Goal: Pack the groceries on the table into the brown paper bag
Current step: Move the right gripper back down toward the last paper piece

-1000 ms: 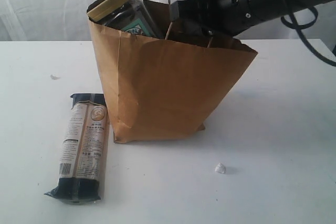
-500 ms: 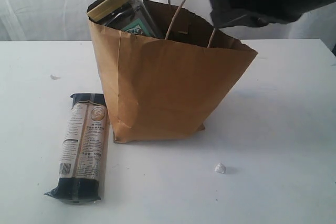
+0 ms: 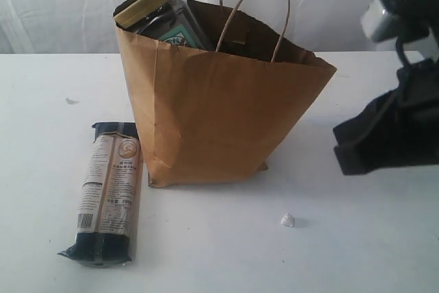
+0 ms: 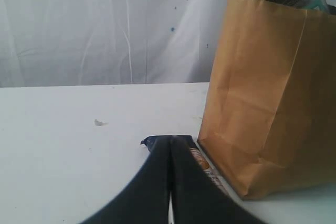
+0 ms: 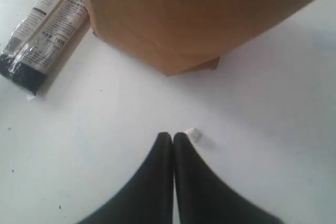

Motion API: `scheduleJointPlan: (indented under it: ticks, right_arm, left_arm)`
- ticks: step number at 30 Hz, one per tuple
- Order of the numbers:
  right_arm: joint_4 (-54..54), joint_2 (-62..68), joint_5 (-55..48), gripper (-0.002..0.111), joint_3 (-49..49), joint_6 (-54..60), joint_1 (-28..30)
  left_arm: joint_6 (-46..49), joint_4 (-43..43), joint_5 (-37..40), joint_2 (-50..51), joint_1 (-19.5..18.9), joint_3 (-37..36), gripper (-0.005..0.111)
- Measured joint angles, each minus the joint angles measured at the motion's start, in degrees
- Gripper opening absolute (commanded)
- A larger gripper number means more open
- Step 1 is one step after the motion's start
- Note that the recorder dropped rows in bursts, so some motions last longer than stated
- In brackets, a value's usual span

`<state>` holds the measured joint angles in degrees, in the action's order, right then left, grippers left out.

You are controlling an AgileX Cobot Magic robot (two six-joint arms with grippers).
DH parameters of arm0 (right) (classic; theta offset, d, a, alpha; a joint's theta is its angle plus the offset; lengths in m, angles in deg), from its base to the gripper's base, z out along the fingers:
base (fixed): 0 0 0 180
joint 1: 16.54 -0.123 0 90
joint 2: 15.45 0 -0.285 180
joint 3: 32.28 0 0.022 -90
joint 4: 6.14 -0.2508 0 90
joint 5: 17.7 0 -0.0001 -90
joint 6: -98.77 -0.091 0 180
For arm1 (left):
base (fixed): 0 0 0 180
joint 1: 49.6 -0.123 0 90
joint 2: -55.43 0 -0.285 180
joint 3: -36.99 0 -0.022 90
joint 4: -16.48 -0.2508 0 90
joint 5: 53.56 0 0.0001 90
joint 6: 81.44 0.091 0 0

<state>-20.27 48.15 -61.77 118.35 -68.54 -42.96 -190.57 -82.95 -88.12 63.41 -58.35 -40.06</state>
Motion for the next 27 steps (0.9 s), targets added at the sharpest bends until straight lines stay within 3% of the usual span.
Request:
scheduleJointPlan:
  ticks: [6, 27]
  right_arm:
    - [-2.2, 0.0, 8.45, 0.0, -10.26, 0.58, 0.0]
    - [-6.59, 0.0, 11.92, 0.0, -11.07, 2.43, 0.0]
  left_arm:
    - [0.0, 0.0, 0.0, 0.0, 0.0, 0.0, 0.0]
    - [0.0, 0.0, 0.0, 0.0, 0.0, 0.0, 0.0]
